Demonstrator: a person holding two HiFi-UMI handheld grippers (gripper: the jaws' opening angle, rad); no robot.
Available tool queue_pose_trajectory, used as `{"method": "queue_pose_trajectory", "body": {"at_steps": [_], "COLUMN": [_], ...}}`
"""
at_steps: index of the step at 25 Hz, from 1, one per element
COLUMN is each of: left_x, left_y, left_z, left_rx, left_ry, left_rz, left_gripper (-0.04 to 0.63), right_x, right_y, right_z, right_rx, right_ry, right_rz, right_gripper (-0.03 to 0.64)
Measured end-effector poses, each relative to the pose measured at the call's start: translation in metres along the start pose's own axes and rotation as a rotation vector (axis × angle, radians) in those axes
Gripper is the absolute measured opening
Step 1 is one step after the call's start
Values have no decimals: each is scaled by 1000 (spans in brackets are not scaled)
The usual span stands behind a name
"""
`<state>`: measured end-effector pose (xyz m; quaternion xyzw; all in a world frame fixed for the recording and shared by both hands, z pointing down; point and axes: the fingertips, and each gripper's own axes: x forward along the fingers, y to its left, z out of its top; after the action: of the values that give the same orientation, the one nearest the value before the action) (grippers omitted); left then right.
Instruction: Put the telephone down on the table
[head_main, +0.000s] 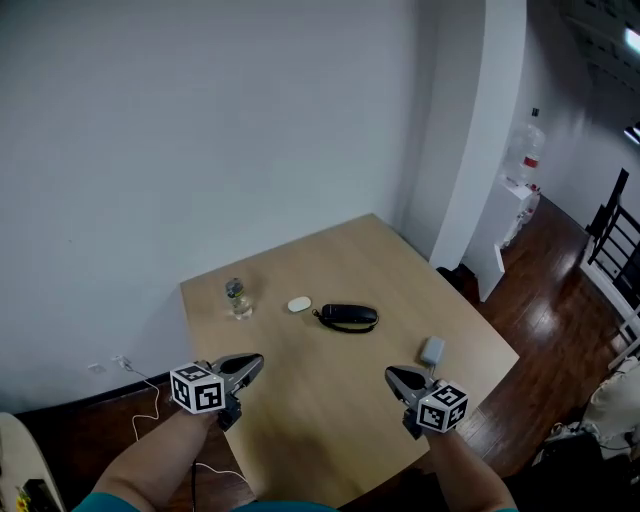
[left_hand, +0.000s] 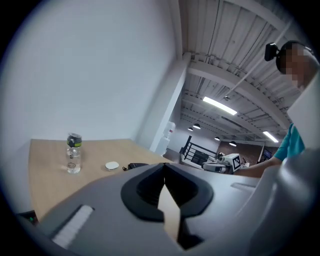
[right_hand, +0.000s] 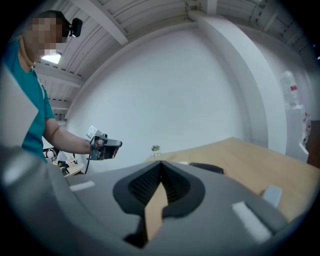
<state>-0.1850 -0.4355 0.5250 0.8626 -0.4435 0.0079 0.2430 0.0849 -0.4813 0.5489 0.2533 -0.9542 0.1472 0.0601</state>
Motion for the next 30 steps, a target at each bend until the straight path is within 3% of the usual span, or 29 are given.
{"method": "queue_pose_trajectory", "body": {"at_steps": [7, 18, 24, 30], "left_x": [-91, -252, -301, -313], "left_y": [-14, -47, -74, -120], "left_z": [-1, -22, -31, -61], "left_rx": [23, 134, 134, 127], "left_ry": [-71, -6, -55, -101], "left_rz": [-29, -82, -73, -19], "left_gripper": [6, 6, 6, 6], "right_x": [-15, -25, -54, -111], "right_y": [84, 238, 272, 289], "right_z": [6, 9, 16, 4], "right_rx": [-31, -18, -42, -76], "right_ry": [-15, -48, -50, -66], "right_rz": [-32, -95, -108, -94], "right_gripper": [5, 5, 5, 5]}}
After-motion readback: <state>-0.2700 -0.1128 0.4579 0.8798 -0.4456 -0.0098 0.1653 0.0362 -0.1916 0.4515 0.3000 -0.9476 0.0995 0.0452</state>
